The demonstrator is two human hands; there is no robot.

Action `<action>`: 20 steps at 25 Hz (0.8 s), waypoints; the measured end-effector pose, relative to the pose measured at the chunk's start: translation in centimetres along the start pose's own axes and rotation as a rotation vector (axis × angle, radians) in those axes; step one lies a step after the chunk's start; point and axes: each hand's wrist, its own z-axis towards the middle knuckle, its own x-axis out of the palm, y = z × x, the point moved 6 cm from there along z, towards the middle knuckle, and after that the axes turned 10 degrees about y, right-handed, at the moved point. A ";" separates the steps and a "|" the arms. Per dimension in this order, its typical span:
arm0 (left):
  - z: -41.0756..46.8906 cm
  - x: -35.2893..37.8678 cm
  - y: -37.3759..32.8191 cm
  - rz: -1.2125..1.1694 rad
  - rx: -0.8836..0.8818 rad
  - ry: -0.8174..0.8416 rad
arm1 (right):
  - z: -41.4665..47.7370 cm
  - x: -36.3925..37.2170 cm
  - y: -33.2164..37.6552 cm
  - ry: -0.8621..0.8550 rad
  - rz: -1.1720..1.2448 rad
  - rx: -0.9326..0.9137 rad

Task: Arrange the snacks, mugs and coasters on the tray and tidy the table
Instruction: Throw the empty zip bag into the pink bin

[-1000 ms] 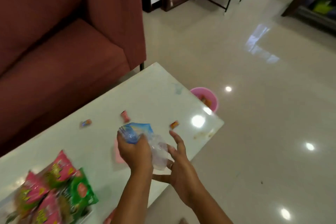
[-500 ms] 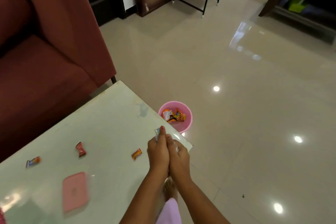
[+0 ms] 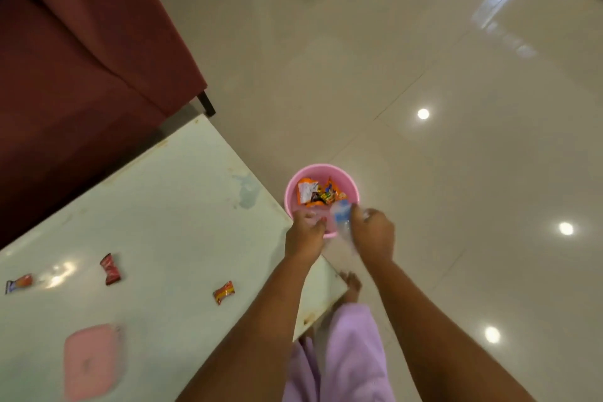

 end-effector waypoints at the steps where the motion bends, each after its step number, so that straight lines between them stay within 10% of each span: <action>1: 1.2 0.1 0.3 0.015 -0.027 0.003 | 2.0 -0.1 -0.9 -0.010 -0.010 0.039; 10: 13.9 2.9 -0.5 0.160 -0.027 -0.039 | 15.7 9.1 -6.8 0.515 -0.198 0.061; 20: 15.1 3.1 1.4 0.395 -0.029 -0.045 | 16.8 10.6 -4.2 0.503 -0.827 -0.248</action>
